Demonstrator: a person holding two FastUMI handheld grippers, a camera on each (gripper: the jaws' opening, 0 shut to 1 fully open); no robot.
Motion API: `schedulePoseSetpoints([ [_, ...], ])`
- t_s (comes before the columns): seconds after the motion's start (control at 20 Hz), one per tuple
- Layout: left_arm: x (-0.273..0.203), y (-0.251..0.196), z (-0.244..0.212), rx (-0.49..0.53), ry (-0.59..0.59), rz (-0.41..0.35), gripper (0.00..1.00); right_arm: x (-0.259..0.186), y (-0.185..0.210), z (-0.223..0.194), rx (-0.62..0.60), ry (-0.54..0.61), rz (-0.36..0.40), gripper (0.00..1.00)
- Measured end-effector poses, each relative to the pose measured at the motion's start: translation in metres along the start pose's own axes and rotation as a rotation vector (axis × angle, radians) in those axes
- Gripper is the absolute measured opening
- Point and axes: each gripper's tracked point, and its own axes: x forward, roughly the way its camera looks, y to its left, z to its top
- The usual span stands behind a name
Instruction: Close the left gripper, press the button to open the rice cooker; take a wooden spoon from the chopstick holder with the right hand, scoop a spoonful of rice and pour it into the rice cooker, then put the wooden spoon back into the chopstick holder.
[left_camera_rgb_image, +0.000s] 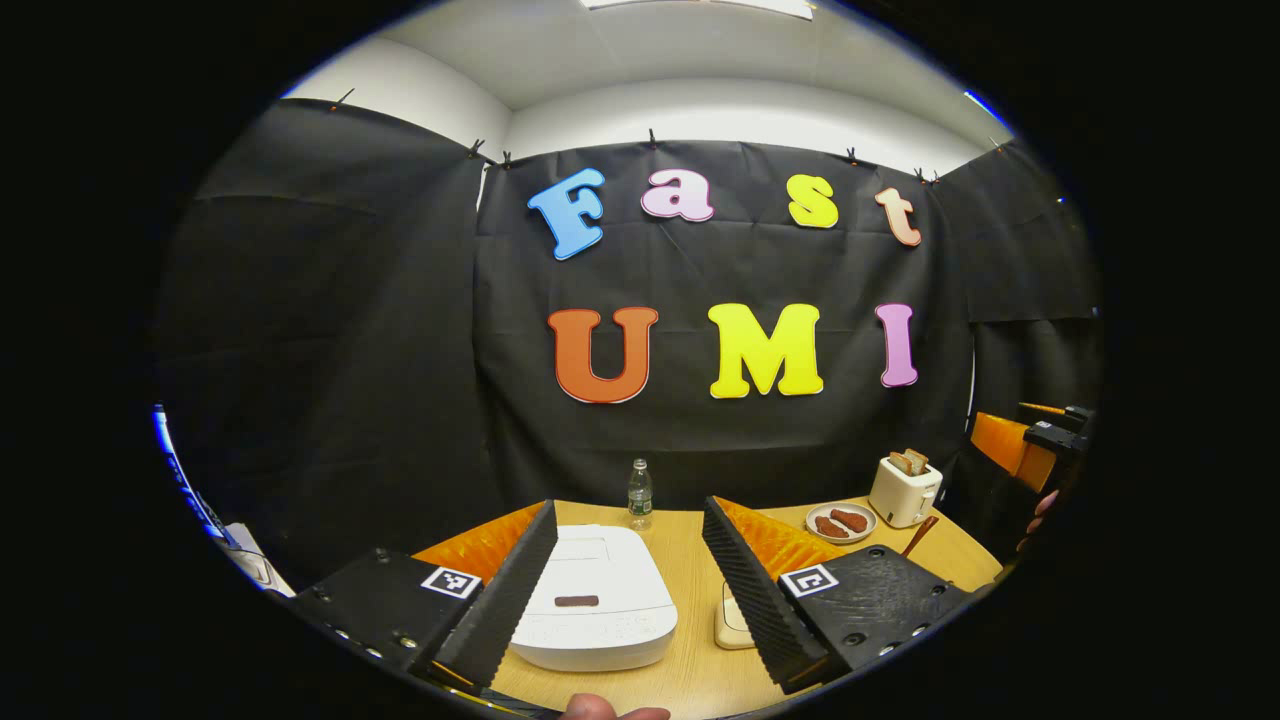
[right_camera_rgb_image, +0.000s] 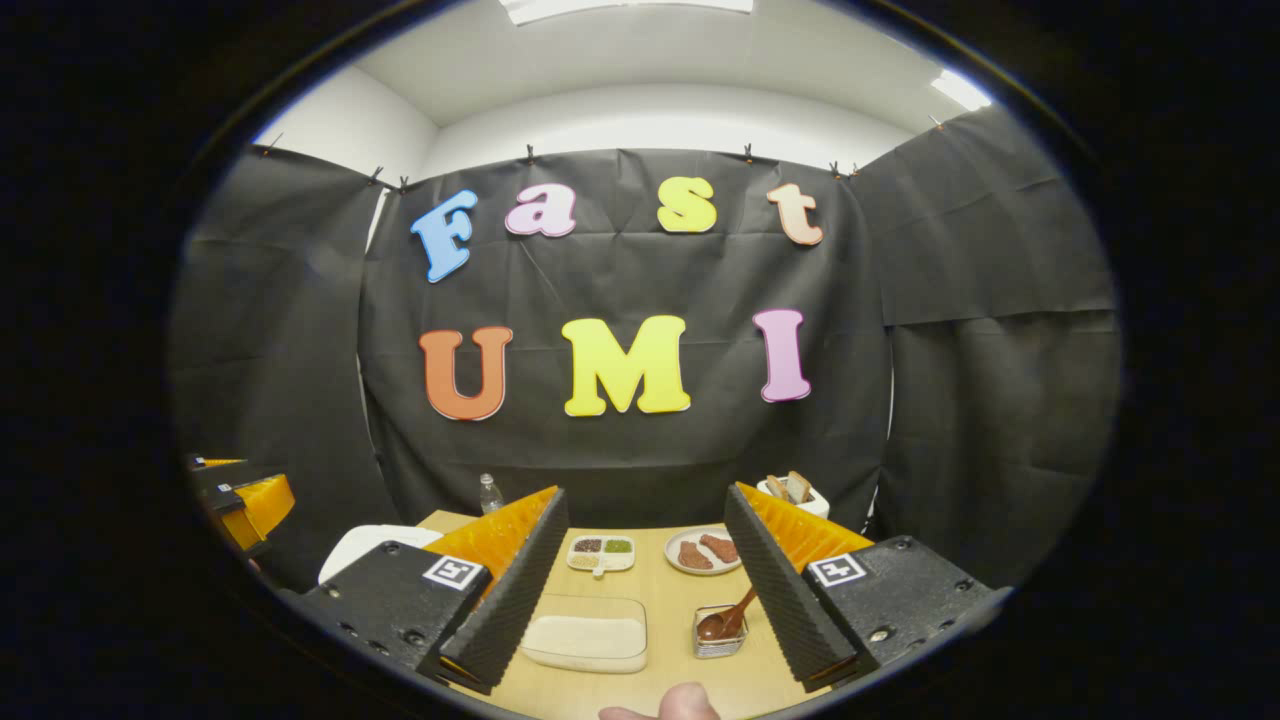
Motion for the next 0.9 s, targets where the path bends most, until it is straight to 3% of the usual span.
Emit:
schedulePoseSetpoints([
  [0.25, 0.003, -0.001, -0.018, -0.023, 0.064, 0.003, 0.94, 0.008, -0.015, -0.010, 0.008, 0.024, -0.001, 1.00],
  [0.45, 0.019, 0.002, -0.048, -0.076, 0.187, -0.007, 0.94, 0.018, -0.031, -0.017, 0.022, 0.040, -0.001, 0.99],
  [0.5, 0.022, 0.006, -0.055, -0.075, 0.221, -0.006, 0.89, 0.022, -0.035, -0.021, 0.026, 0.045, -0.001, 0.99],
  [0.75, 0.045, 0.028, -0.087, -0.092, 0.387, 0.035, 0.45, 0.040, -0.047, -0.035, 0.056, 0.081, 0.000, 1.00],
  [0.85, 0.050, 0.030, -0.110, -0.117, 0.484, 0.026, 0.11, 0.047, -0.052, -0.036, 0.064, 0.084, -0.001, 1.00],
  [0.9, 0.053, 0.029, -0.118, -0.136, 0.525, 0.011, 0.17, 0.050, -0.054, -0.036, 0.065, 0.083, -0.004, 0.99],
])
